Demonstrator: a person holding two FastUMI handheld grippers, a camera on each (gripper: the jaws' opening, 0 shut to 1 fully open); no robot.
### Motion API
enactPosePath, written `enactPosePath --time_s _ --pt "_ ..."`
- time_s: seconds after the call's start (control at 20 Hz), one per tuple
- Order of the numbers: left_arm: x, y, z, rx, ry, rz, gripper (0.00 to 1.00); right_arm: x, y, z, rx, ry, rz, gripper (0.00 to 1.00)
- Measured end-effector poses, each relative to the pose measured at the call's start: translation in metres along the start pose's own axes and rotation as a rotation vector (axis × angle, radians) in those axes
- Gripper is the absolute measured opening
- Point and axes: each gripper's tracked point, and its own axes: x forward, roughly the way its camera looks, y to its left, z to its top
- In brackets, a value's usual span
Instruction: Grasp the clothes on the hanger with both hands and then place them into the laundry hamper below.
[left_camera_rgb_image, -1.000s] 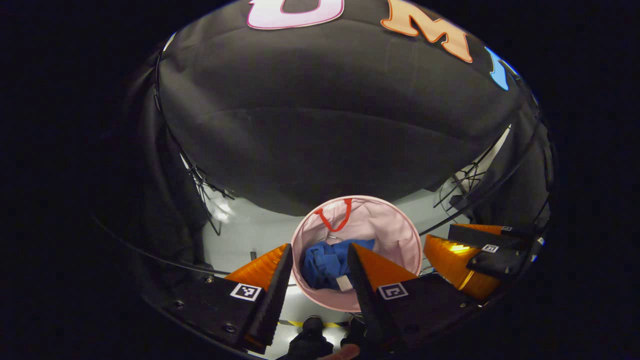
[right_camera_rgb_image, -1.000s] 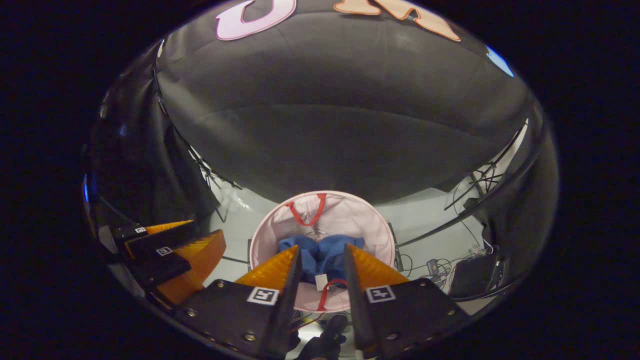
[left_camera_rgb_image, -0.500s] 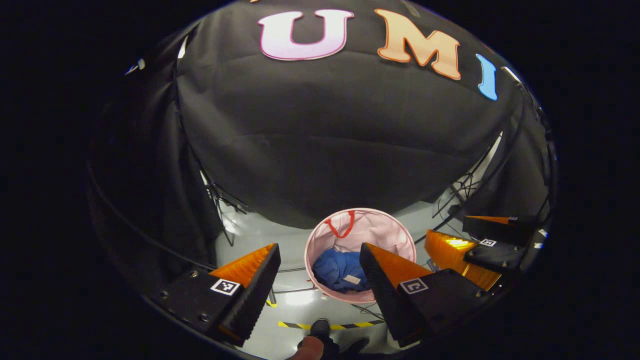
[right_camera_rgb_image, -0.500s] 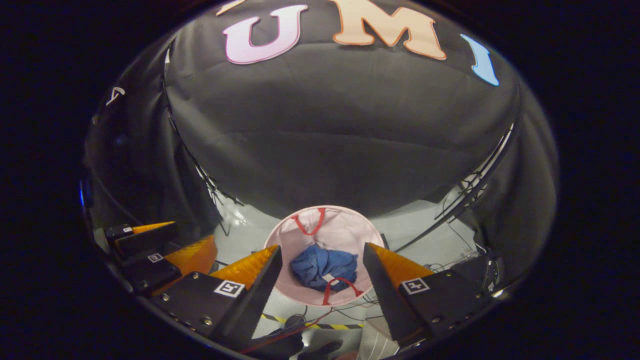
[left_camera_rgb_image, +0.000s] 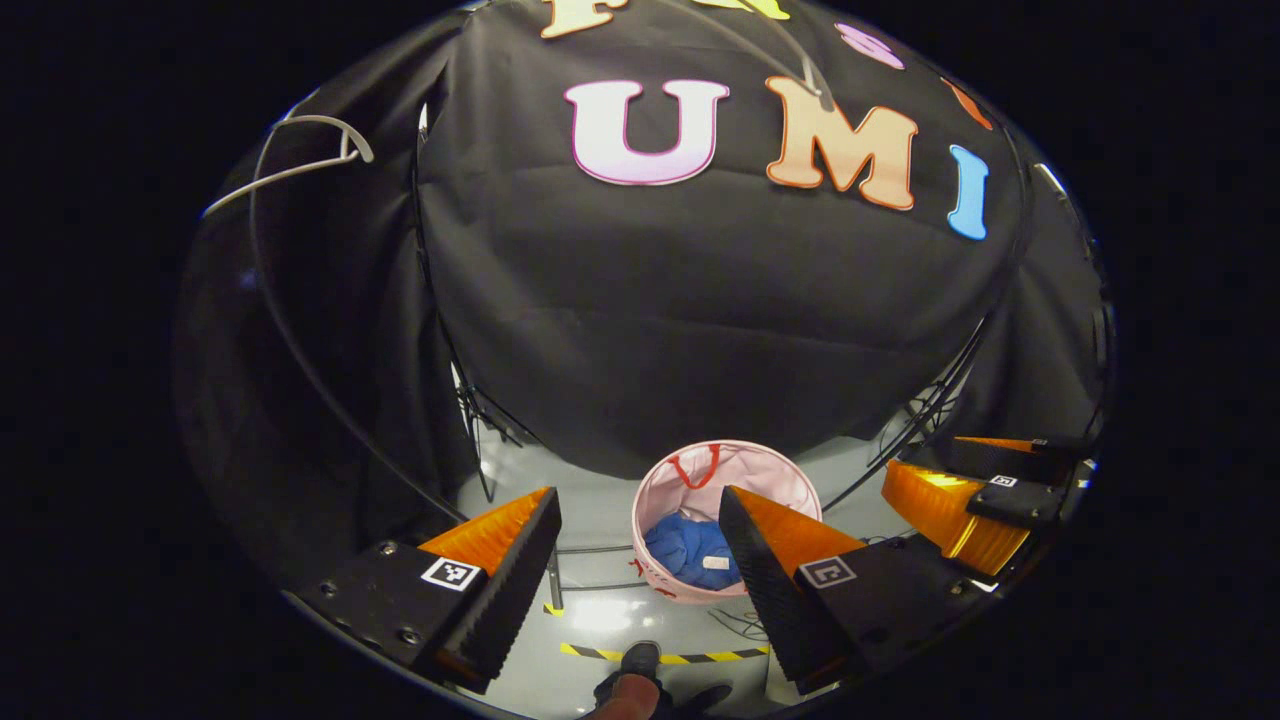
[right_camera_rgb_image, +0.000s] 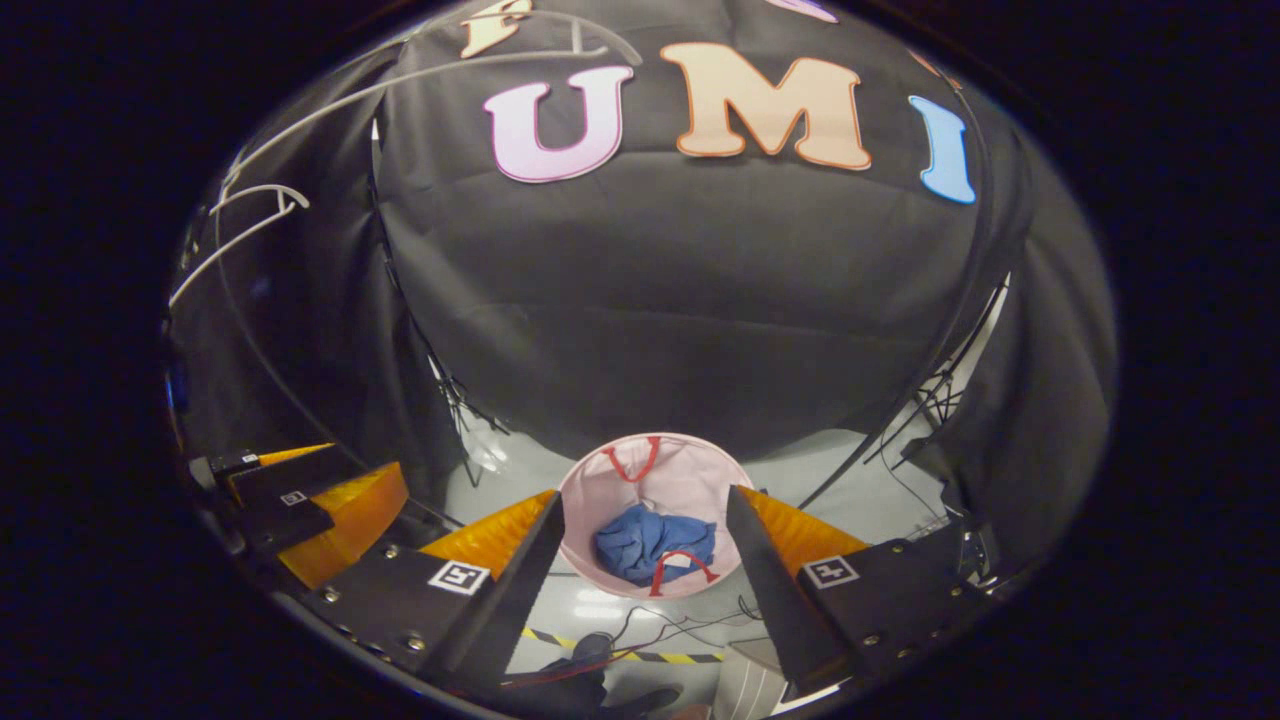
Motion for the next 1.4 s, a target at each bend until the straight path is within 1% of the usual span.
enactPosePath --time_s 0.05,0.1,0.15,0.2,0.25,0.3,0.4,0.5,0.55,0.6,0.65,0.7,0.8,0.85,0.9,1.05,1.1,1.25,1.35,1.4 --pt "-0.011 0.000 0.002 0.001 -0.010 0.003 1.00 -0.011 0.000 0.004 -0.004 -0.019 0.003 0.94" --pt "-0.020 -0.002 0.006 0.003 -0.022 -0.002 1.00 -0.020 0.001 0.010 -0.002 -0.040 0.008 0.94" --pt "-0.030 -0.007 0.016 0.006 -0.039 -0.004 1.00 -0.030 0.004 0.013 0.007 -0.062 0.013 0.98" --pt "-0.041 -0.007 0.025 0.007 -0.062 -0.002 1.00 -0.039 0.003 0.022 0.018 -0.086 0.015 0.94" --pt "-0.053 -0.006 0.034 0.005 -0.086 -0.002 1.00 -0.050 0.000 0.031 0.023 -0.113 0.016 0.94" --pt "-0.062 -0.006 0.043 -0.005 -0.113 -0.002 1.00 -0.060 -0.002 0.041 0.022 -0.141 0.016 0.98" --pt "-0.085 -0.010 0.059 -0.022 -0.151 -0.014 0.99 -0.082 -0.006 0.060 0.012 -0.198 0.008 0.98" --pt "-0.109 -0.009 0.077 -0.013 -0.209 -0.008 0.99 -0.104 -0.002 0.077 0.021 -0.251 0.022 0.98" --pt "-0.122 -0.009 0.085 -0.006 -0.242 0.001 0.99 -0.114 -0.001 0.086 0.028 -0.279 0.028 0.98" --pt "-0.136 -0.009 0.092 -0.001 -0.271 0.009 0.99 -0.126 -0.002 0.095 0.034 -0.307 0.031 0.94" --pt "-0.150 -0.010 0.100 -0.002 -0.298 0.014 0.99 -0.138 -0.007 0.104 0.036 -0.334 0.035 0.94" --pt "-0.161 -0.012 0.105 -0.006 -0.315 0.019 0.99 -0.150 -0.009 0.114 0.040 -0.362 0.041 0.98" --pt "-0.183 -0.014 0.113 -0.004 -0.358 0.034 0.99 -0.176 -0.010 0.131 0.053 -0.422 0.054 0.97" --pt "-0.194 -0.013 0.119 0.007 -0.387 0.044 0.99 -0.186 -0.013 0.139 0.064 -0.445 0.062 1.00" --pt "-0.204 -0.018 0.121 0.013 -0.410 0.055 0.99 -0.195 -0.017 0.146 0.083 -0.467 0.068 0.93" --pt "-0.228 -0.021 0.126 0.003 -0.436 0.043 0.99 -0.216 -0.032 0.162 0.137 -0.517 0.072 1.00" --pt "-0.236 -0.021 0.129 0.007 -0.450 0.046 0.98 -0.221 -0.037 0.166 0.145 -0.529 0.070 0.97" --pt "-0.254 -0.017 0.146 0.071 -0.525 0.088 0.98 -0.235 -0.049 0.168 0.149 -0.564 0.051 0.97" --pt "-0.266 -0.014 0.162 0.107 -0.598 0.114 0.99 -0.241 -0.062 0.169 0.134 -0.592 0.043 0.97" --pt "-0.273 -0.017 0.173 0.122 -0.652 0.111 0.99 -0.244 -0.065 0.170 0.120 -0.606 0.042 0.97"
